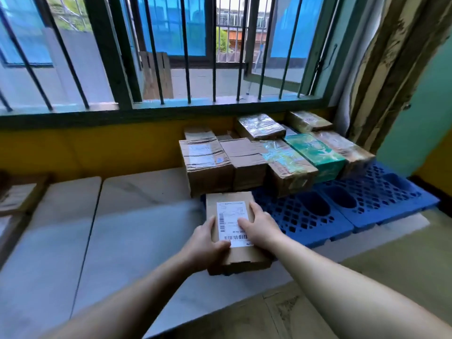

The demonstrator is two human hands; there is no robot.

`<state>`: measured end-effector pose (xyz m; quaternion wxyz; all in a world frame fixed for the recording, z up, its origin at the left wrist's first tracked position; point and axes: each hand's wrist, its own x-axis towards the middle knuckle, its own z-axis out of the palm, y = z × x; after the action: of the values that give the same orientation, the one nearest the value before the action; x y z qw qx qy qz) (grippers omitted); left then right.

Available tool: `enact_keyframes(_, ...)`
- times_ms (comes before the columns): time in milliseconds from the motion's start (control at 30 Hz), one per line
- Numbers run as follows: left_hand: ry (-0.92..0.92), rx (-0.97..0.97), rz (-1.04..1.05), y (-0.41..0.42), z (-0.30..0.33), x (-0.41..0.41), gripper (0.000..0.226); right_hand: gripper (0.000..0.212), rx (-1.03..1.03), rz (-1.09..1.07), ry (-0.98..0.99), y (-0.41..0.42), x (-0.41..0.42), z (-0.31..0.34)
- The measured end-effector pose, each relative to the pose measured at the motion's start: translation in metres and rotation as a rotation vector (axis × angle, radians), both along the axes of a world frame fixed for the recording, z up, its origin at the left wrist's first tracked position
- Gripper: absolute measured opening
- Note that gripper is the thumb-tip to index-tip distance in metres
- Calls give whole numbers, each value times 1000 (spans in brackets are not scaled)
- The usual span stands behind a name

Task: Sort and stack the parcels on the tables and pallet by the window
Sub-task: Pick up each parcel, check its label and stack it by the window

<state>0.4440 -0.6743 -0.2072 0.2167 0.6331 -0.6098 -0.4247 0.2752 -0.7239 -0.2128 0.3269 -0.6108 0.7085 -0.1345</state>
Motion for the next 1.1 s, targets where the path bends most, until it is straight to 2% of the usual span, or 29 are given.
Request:
enact_keyframes(300,49,110,127,-19,-18,-20,75,73,8,169,165,-44,-5,-17)
enact_keyframes(700,-99,180,213,-56,-10,-27,82,71,-22,285,170,-86,-11,-17)
enact_keyframes(900,-266,106,231,-36,22,12,79,69,-146,349,175,-81,9,23)
enact_keyframes(1100,-358,65,338,29,58,102,78,67,-239,514,164,-48,97,66)
